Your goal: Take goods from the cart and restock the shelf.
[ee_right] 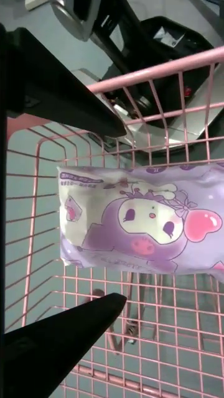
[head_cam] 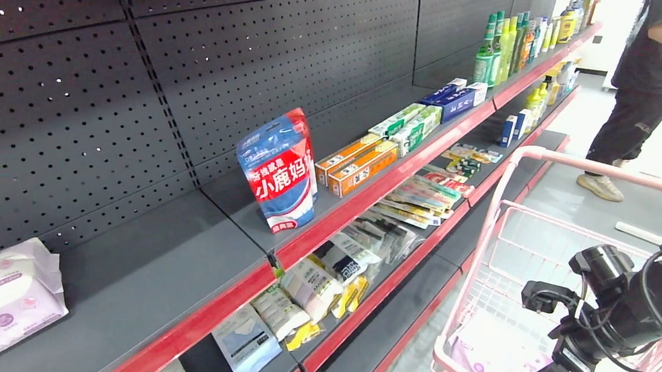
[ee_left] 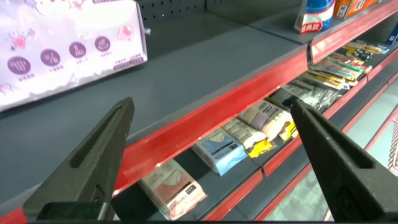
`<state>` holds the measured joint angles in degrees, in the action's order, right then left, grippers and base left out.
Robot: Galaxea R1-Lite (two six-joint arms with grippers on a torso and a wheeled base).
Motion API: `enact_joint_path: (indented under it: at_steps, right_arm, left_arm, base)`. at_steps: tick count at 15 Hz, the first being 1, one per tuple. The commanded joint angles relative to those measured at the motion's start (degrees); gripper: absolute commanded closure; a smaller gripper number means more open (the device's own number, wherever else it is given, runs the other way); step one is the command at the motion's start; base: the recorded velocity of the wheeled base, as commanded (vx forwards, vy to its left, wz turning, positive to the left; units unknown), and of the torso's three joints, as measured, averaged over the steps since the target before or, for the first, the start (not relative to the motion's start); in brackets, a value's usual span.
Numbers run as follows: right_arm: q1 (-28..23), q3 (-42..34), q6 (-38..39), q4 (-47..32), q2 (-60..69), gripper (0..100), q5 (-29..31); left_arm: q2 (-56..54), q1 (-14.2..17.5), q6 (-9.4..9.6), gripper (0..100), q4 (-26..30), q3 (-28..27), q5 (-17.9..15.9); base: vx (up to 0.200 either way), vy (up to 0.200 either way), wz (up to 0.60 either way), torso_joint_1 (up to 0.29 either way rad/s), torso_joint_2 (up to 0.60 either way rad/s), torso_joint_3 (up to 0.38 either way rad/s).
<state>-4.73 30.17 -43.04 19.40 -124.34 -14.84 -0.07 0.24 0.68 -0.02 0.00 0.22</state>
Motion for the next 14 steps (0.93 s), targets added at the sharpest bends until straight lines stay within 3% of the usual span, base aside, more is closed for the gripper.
enact_joint_path:
  at_steps: [1, 4, 14]
  right_arm:
    - [-0.02, 0.24, -0.55, 0.03, 0.33, 0, 0.16]
    - [-0.46, 0.50, -0.99, 0.12, -0.02, 0, 0.51]
    - [-1.07, 1.29, -0.99, 2.14, -3.27, 0, 0.95]
  left_arm:
    - [0.07, 0.02, 0.02, 0, -0.06, 0.00, 0.04]
    - [0.07, 0.02, 0.02, 0, -0.06, 0.00, 0.04]
    - [0.07, 0.02, 0.02, 0, -0.06, 0.00, 0.04]
  base:
    - [0.000, 0.000, 0.00, -0.144, 0.34, 0.183]
    - [0.000, 0.000, 0.00, -0.126, 0.30, 0.159]
    - [0.000, 0.000, 0.00, -0.023, 0.05, 0.030]
